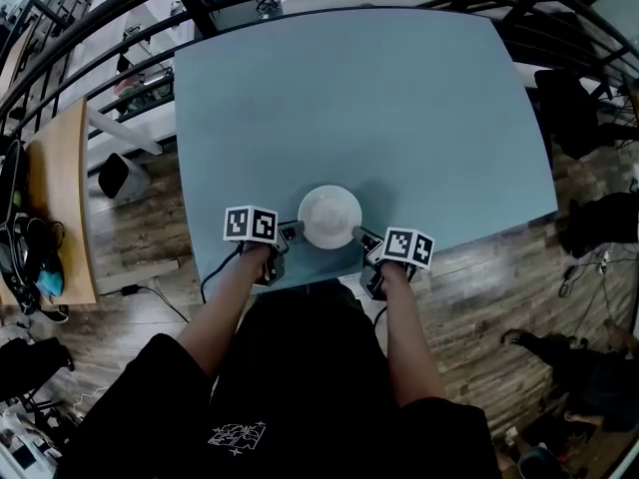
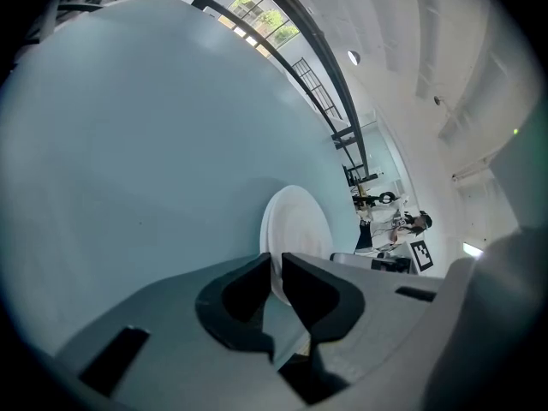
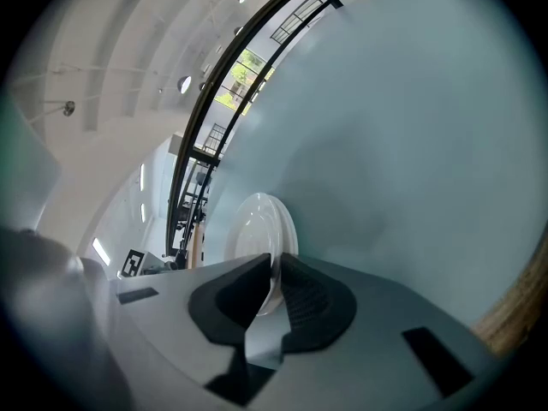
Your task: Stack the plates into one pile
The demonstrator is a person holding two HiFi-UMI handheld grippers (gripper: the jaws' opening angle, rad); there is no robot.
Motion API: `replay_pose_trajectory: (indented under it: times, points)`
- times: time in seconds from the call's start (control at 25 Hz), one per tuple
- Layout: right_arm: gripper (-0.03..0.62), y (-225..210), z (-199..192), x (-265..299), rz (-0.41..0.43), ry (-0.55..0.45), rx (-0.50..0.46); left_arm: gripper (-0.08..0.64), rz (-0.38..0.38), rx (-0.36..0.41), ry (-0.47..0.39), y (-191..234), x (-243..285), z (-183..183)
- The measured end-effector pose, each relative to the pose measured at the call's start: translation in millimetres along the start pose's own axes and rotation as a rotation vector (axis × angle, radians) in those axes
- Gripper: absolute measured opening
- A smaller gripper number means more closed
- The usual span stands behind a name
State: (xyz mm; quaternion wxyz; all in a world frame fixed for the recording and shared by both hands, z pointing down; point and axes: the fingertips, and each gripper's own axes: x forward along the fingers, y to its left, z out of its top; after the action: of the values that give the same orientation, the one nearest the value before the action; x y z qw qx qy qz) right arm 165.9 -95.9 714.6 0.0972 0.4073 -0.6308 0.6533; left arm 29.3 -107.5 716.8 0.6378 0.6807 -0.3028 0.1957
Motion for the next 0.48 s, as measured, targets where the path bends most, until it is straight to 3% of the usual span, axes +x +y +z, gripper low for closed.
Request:
replay_pose_trajectory:
  times: [0.16, 0.48]
  points:
    - [0.032, -1.4, 2.5, -0.9, -0.019, 0.004, -0.024, 0.034, 0.039, 0.034, 0.008, 4.4, -2.0, 0.1]
    - [0.032, 2.8, 1.9, -1.3, -0.097, 0.044, -0.154, 0.034, 0.031, 0.026, -0.001, 6.5, -3.0, 1.1]
